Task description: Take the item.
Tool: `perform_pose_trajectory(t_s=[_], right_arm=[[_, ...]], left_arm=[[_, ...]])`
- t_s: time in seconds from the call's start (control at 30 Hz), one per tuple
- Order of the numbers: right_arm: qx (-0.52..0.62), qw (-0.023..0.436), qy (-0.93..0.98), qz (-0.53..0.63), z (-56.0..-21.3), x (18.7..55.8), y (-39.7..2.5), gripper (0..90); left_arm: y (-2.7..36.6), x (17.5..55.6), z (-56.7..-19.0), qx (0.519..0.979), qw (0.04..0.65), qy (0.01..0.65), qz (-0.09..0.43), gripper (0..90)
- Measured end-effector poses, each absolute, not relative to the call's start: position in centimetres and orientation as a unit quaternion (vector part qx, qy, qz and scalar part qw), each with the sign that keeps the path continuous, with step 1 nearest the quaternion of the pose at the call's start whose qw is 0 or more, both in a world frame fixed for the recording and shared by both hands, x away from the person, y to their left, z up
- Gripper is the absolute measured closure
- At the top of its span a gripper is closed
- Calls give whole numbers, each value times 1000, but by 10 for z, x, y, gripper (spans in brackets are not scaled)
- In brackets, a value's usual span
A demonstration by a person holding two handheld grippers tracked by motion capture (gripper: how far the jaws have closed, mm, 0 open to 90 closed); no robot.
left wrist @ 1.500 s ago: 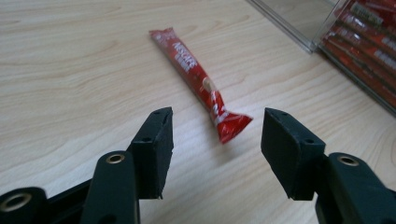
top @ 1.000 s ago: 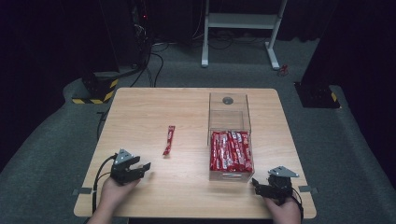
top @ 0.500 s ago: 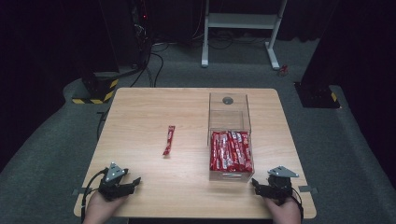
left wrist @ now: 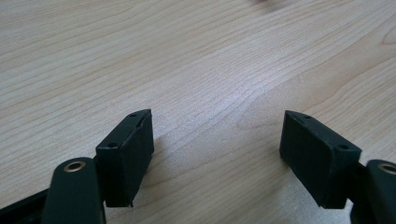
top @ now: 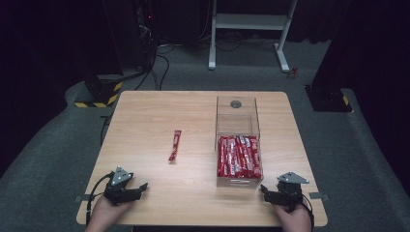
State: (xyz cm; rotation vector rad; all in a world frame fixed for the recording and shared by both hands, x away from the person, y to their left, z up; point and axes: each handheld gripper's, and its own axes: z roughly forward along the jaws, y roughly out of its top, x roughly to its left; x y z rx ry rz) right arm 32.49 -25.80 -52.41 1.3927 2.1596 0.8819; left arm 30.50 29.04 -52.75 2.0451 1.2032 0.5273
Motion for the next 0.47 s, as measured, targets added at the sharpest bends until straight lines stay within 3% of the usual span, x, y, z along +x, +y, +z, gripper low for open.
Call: perform_pose_trajectory(t_s=[0.47], right_arm=[[508, 211, 773, 316, -524, 326, -259, 125]], left_arm=[[291, 305, -527, 792, 346, 460, 204, 253]])
